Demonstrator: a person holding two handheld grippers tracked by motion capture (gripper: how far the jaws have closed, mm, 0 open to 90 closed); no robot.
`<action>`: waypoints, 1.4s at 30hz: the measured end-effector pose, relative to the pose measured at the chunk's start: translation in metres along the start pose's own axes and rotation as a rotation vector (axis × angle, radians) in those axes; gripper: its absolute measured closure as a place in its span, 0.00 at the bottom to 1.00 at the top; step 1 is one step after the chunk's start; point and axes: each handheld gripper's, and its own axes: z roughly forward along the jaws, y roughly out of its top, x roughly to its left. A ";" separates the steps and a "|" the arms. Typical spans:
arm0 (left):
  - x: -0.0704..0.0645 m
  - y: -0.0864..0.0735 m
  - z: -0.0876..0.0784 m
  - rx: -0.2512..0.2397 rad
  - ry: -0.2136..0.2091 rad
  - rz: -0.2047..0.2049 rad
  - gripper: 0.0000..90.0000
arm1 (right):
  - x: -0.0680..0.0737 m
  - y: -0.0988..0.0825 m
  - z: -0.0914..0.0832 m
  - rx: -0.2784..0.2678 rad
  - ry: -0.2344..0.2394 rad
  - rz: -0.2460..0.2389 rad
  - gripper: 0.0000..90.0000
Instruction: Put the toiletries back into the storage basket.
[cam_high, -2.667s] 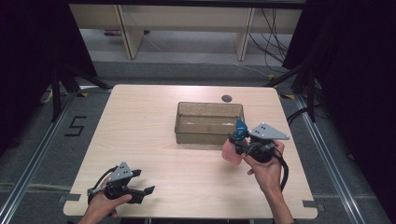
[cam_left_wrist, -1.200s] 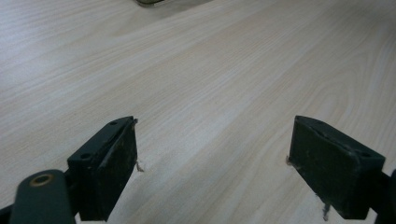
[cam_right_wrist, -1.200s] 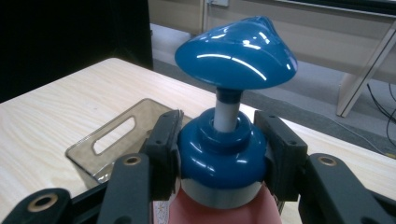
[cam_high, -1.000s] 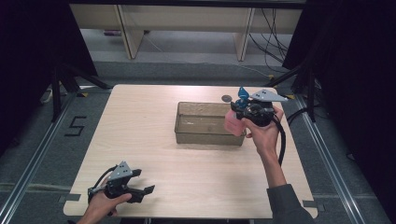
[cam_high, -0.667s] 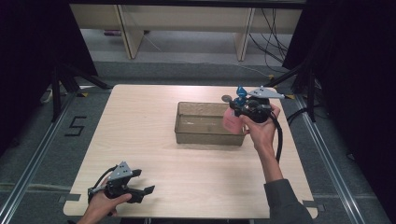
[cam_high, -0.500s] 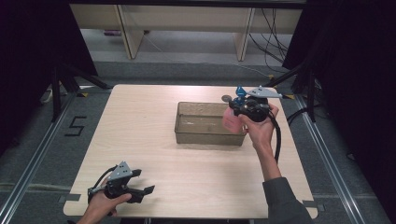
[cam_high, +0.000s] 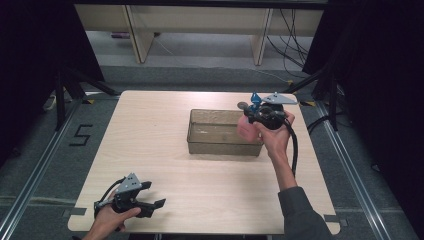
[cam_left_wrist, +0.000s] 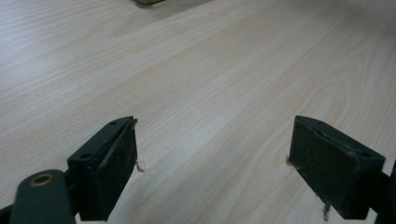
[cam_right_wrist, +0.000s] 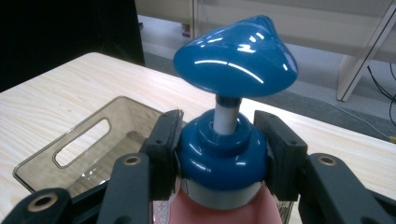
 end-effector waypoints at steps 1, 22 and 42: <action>0.000 0.000 0.000 -0.001 -0.002 0.000 0.16 | 0.000 -0.001 0.001 -0.007 -0.002 -0.006 0.59; 0.000 0.000 0.000 0.006 -0.007 -0.002 0.16 | -0.004 -0.024 0.011 0.016 0.012 0.017 0.59; 0.000 0.000 0.000 0.005 -0.007 -0.004 0.16 | -0.004 -0.040 0.013 0.031 0.018 0.016 0.59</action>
